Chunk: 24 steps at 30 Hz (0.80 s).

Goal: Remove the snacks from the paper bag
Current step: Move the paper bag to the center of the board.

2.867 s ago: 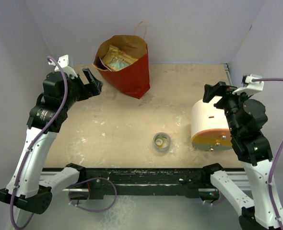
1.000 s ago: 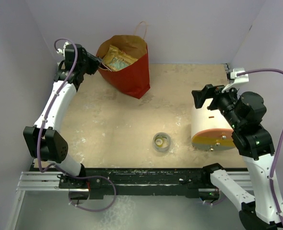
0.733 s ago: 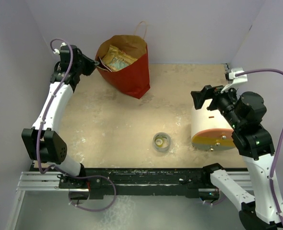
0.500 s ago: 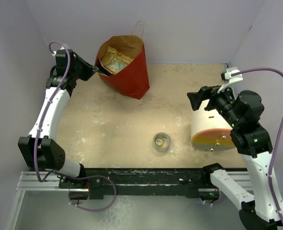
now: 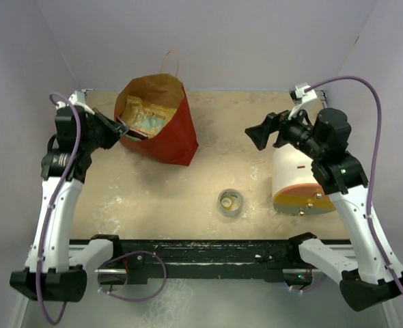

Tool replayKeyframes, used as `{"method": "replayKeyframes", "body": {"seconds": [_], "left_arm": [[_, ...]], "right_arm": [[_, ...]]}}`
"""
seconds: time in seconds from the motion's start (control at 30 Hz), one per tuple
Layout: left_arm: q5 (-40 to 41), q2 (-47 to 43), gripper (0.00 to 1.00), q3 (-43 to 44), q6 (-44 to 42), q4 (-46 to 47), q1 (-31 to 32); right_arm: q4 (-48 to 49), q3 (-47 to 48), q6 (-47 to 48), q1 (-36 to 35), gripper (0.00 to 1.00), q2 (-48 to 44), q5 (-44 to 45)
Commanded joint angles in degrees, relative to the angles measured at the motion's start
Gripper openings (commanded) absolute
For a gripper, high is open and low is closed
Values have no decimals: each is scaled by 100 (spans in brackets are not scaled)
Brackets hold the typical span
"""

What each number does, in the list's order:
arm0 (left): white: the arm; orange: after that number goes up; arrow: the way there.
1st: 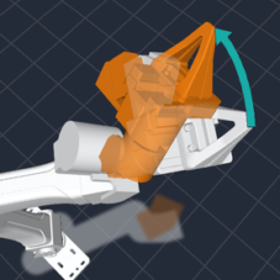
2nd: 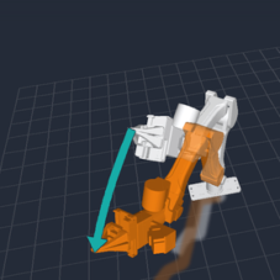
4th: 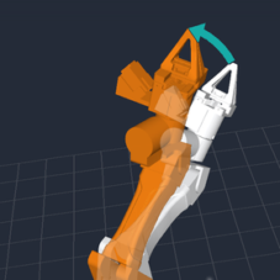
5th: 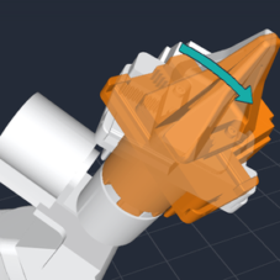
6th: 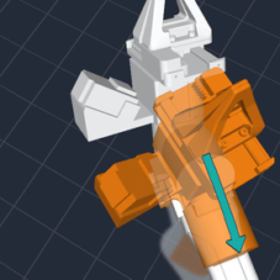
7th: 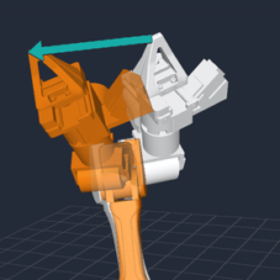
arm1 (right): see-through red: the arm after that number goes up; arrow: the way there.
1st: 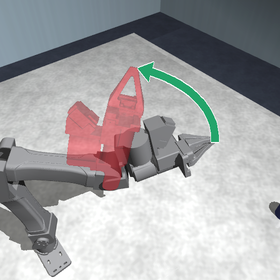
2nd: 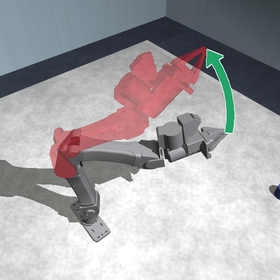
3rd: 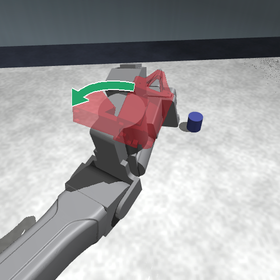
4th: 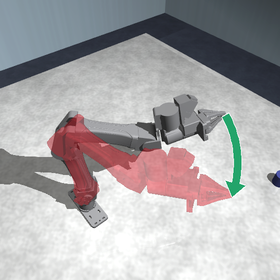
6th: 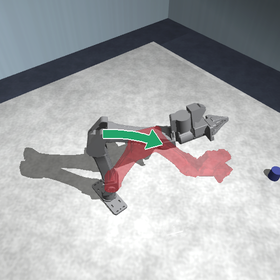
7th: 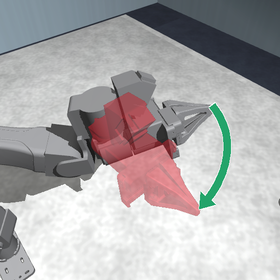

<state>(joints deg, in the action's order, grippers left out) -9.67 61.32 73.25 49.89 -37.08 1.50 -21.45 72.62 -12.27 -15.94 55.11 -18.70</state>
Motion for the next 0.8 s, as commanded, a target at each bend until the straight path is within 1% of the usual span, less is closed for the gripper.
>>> {"method": "replayKeyframes", "body": {"seconds": [0.0,0.1,0.23,0.4,0.47,0.6,0.77], "left_arm": [[-19,-893,0,-250,-321,-416,-50],[190,-1420,0,-391,-530,-866,-53],[874,-1986,1,-198,-744,-1852,-50],[969,-2739,3,-366,-733,-2458,-53],[1005,-2932,3,-443,-763,-2701,-53],[1379,-3148,3,-374,-878,-3342,-53],[1448,-3492,3,-493,-897,-3650,-53]], "right_arm": [[853,17,-370,-422,100,356,-293],[1148,118,-509,-794,100,772,-200],[1589,362,-764,-1279,100,1446,62],[2265,819,-891,-1903,100,2305,706],[2465,1071,-953,-2043,100,2721,1000],[2780,1732,-1004,-2230,100,3519,1200],[3080,2574,-798,-2419,98,4490,1303]]}}
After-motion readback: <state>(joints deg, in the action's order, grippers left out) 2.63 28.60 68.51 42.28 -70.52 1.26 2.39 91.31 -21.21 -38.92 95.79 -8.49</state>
